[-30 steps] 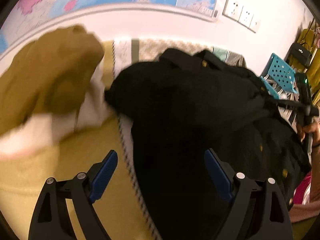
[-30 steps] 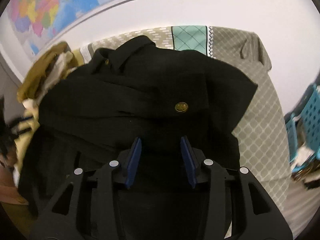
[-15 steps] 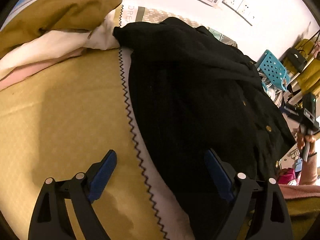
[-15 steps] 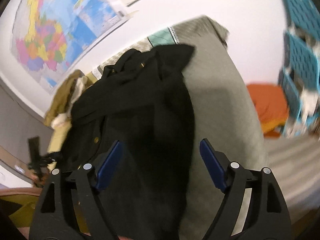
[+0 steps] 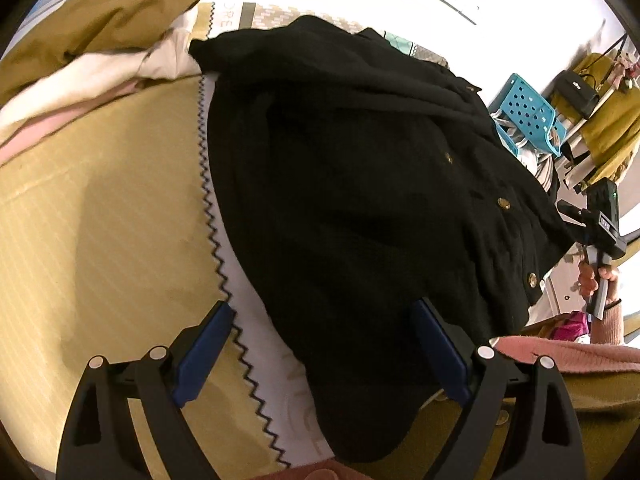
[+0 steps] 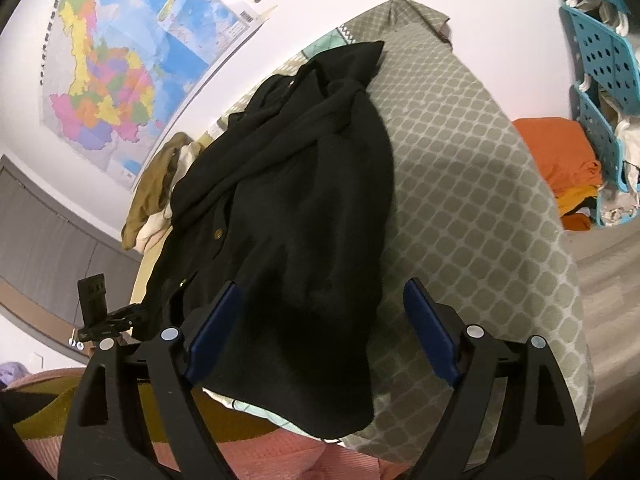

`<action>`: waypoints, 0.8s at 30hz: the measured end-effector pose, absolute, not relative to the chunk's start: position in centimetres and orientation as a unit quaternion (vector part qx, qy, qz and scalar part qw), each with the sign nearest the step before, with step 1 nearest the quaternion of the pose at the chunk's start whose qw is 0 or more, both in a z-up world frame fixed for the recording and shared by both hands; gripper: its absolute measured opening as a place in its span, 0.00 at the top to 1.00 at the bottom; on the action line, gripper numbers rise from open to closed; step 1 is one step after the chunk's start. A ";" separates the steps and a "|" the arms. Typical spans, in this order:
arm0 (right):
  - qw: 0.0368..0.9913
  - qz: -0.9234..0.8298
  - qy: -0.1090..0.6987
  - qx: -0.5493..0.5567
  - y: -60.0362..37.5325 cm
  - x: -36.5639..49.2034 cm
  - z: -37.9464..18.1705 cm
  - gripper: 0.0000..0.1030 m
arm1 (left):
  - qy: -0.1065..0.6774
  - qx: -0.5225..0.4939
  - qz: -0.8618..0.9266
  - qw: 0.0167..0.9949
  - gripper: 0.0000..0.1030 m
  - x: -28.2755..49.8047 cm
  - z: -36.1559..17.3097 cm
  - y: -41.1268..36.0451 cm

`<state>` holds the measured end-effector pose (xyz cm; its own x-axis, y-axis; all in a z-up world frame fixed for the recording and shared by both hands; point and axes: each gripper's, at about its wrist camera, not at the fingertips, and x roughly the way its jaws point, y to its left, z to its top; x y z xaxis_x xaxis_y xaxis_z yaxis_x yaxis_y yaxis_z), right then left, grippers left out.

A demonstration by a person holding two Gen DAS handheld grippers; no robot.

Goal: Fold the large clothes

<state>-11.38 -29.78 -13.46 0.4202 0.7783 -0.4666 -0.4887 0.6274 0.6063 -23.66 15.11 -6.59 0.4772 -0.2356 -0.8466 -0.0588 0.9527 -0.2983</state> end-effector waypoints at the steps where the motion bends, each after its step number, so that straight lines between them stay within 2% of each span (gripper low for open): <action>1: 0.818 0.389 0.377 0.193 -29.7 -11.4 -13.6 0.19 | 0.510 -0.148 -0.052 0.846 0.14 -23.8 -6.7 15.1; 7: 0.802 0.416 0.381 0.195 -28.7 -11.6 -13.9 0.16 | 0.516 -0.167 -0.096 0.835 0.07 -25.0 -6.9 14.1; 13: 0.786 0.447 0.380 0.193 -27.6 -11.8 -14.1 0.15 | 0.512 -0.216 -0.173 0.813 0.07 -24.7 -7.2 12.7; 21: 0.770 0.480 0.376 0.189 -26.4 -11.8 -13.9 0.15 | 0.480 -0.252 -0.164 0.824 0.08 -21.9 -7.2 12.0; 22: 0.769 0.481 0.376 0.190 -26.4 -11.8 -13.9 0.18 | 0.480 -0.241 -0.154 0.829 0.19 -21.9 -7.1 11.9; 23: 0.762 0.488 0.378 0.198 -26.5 -11.7 -13.9 0.22 | 0.481 -0.226 -0.145 0.835 0.36 -21.9 -7.0 11.6; 24: 0.757 0.492 0.378 0.203 -26.6 -11.6 -13.9 0.23 | 0.486 -0.213 -0.136 0.837 0.41 -21.7 -7.0 11.5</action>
<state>-11.63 -26.59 -13.88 0.2289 0.8992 -0.3728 -0.5916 0.4327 0.6803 -21.72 11.48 -7.05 0.4905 -0.4340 -0.7557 0.0198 0.8725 -0.4882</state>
